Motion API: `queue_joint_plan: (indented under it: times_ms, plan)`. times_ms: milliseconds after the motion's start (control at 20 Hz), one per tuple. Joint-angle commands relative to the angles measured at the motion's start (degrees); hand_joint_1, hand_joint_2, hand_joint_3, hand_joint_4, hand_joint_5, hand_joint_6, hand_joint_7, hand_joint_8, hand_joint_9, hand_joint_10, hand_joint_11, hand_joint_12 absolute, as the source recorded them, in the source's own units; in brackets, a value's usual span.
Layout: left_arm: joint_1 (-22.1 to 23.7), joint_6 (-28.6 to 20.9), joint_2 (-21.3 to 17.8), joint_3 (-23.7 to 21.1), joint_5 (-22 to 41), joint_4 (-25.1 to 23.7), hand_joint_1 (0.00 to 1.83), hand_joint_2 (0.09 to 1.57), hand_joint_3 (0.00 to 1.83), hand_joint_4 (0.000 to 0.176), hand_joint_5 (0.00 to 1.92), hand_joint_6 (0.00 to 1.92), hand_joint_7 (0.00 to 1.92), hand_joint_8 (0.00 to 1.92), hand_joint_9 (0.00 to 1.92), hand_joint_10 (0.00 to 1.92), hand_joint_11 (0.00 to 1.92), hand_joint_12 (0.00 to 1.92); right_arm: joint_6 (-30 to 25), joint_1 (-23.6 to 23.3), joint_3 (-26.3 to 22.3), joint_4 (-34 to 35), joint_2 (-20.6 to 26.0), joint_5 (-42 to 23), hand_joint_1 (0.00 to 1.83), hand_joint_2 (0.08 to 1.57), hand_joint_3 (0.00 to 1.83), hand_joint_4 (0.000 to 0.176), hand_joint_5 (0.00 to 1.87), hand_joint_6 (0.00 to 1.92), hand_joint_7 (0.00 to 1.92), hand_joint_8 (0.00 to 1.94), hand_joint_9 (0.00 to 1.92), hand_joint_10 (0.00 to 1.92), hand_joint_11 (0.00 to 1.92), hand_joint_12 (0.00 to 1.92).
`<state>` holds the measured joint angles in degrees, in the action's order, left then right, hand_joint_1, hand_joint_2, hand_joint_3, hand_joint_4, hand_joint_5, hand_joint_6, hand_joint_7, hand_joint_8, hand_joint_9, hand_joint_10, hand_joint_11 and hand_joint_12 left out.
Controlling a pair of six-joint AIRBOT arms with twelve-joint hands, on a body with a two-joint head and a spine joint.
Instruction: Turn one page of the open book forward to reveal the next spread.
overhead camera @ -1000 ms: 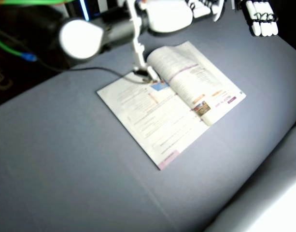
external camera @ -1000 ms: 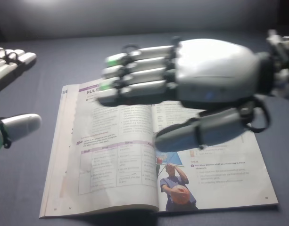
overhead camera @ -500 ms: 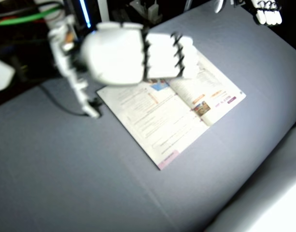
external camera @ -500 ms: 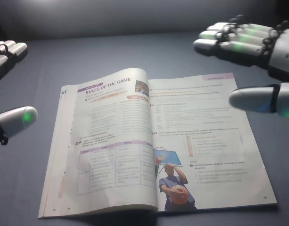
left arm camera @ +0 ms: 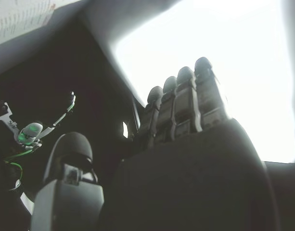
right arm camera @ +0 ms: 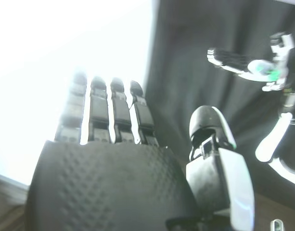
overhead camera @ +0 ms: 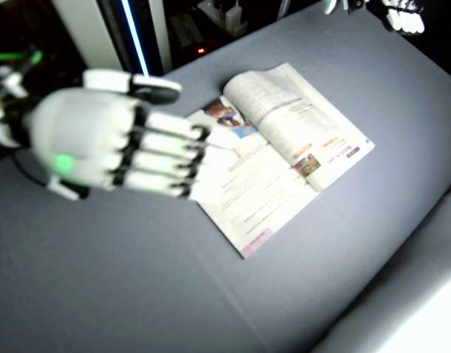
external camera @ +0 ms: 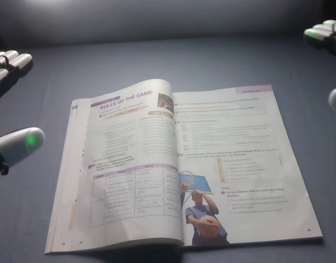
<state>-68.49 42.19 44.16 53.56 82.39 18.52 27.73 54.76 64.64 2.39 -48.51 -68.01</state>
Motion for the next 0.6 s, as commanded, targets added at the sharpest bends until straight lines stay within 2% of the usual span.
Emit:
queue_joint_plan:
  times_ms: [0, 50, 100, 250, 550]
  plan:
    - [-0.20, -0.43, -0.10, 0.07, 7.82, 1.16, 0.00, 1.27, 0.01, 0.000, 0.04, 0.01, 0.03, 0.01, 0.01, 0.00, 0.02, 0.01, -0.28, 0.22, -0.18, 2.15, 0.65, -8.89, 0.00, 1.35, 0.02, 0.000, 0.13, 0.00, 0.11, 0.00, 0.06, 0.00, 0.07, 0.09]
    - [-0.54, -0.57, -0.09, 0.01, 8.03, 1.31, 0.00, 1.26, 0.01, 0.000, 0.05, 0.01, 0.03, 0.01, 0.02, 0.01, 0.03, 0.01, -0.28, 0.75, -0.32, 2.56, 0.70, -9.32, 0.00, 1.37, 0.00, 0.000, 0.14, 0.00, 0.12, 0.01, 0.07, 0.01, 0.03, 0.22]
    - [-0.72, -0.62, -0.05, -0.04, 8.25, 1.42, 0.00, 1.26, 0.00, 0.000, 0.04, 0.01, 0.02, 0.00, 0.01, 0.00, 0.02, 0.01, -0.28, 0.87, -0.40, 2.76, 0.67, -9.48, 0.00, 1.37, 0.00, 0.000, 0.14, 0.00, 0.12, 0.01, 0.06, 0.00, 0.00, 0.28]
    - [-1.35, -1.00, -0.03, -0.12, 9.04, 1.87, 0.00, 1.27, 0.01, 0.000, 0.04, 0.00, 0.02, 0.00, 0.00, 0.00, 0.00, 0.00, -0.28, 1.14, -0.57, 3.19, 0.57, -10.24, 0.00, 1.37, 0.00, 0.000, 0.14, 0.00, 0.13, 0.00, 0.08, 0.00, 0.00, 0.30]
    - [-2.44, -1.39, -0.12, -0.47, 10.13, 2.12, 0.00, 1.26, 0.00, 0.000, 0.03, 0.00, 0.01, 0.00, 0.00, 0.00, 0.01, 0.01, -0.28, 3.40, -1.42, 5.51, 0.94, -13.74, 0.00, 1.38, 0.01, 0.000, 0.13, 0.00, 0.12, 0.00, 0.07, 0.00, 0.00, 0.21]
